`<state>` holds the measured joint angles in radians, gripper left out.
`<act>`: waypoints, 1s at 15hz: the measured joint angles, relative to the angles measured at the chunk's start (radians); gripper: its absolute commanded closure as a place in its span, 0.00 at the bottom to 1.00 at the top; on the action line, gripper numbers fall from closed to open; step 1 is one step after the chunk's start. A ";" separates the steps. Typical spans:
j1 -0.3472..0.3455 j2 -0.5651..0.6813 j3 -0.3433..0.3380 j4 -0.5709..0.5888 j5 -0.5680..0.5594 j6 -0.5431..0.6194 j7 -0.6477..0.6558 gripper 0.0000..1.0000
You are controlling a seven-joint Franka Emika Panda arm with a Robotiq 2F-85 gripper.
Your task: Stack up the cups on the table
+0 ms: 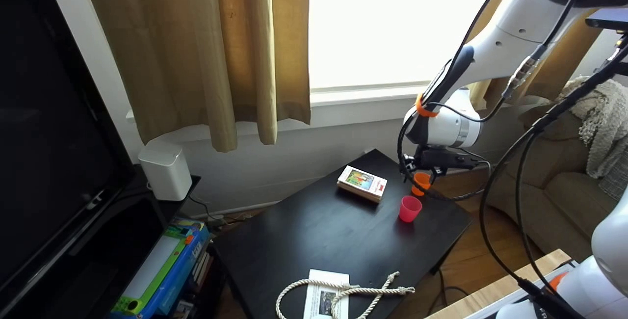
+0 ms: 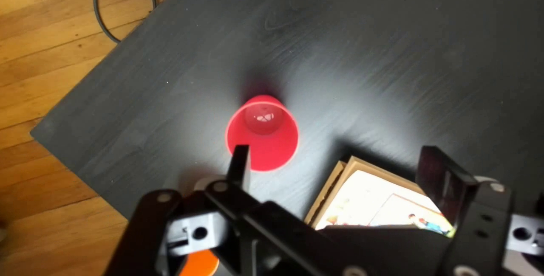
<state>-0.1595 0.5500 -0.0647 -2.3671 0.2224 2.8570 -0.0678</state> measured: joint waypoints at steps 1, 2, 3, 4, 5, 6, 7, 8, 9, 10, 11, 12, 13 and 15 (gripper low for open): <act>-0.012 0.042 0.005 0.024 0.000 0.000 0.007 0.00; -0.022 0.084 0.006 0.048 0.000 0.001 0.012 0.00; -0.031 0.125 0.006 0.072 0.000 0.003 0.015 0.00; -0.039 0.165 0.004 0.096 0.000 0.008 0.018 0.00; -0.048 0.202 0.003 0.120 0.000 0.015 0.019 0.00; -0.056 0.236 0.002 0.144 -0.001 0.019 0.019 0.00; -0.063 0.267 0.001 0.166 -0.002 0.021 0.019 0.00; -0.067 0.288 0.001 0.183 -0.002 0.021 0.019 0.00; -0.069 0.299 0.001 0.194 -0.002 0.021 0.019 0.00; -0.069 0.304 0.001 0.199 -0.002 0.021 0.020 0.00; -0.069 0.304 0.002 0.201 -0.002 0.021 0.020 0.00; -0.069 0.304 0.002 0.203 -0.002 0.021 0.020 0.00; -0.067 0.306 -0.003 0.206 -0.002 0.021 0.034 0.00; -0.061 0.319 -0.022 0.225 -0.002 0.021 0.082 0.00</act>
<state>-0.2208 0.8692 -0.0867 -2.1426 0.2206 2.8783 0.0144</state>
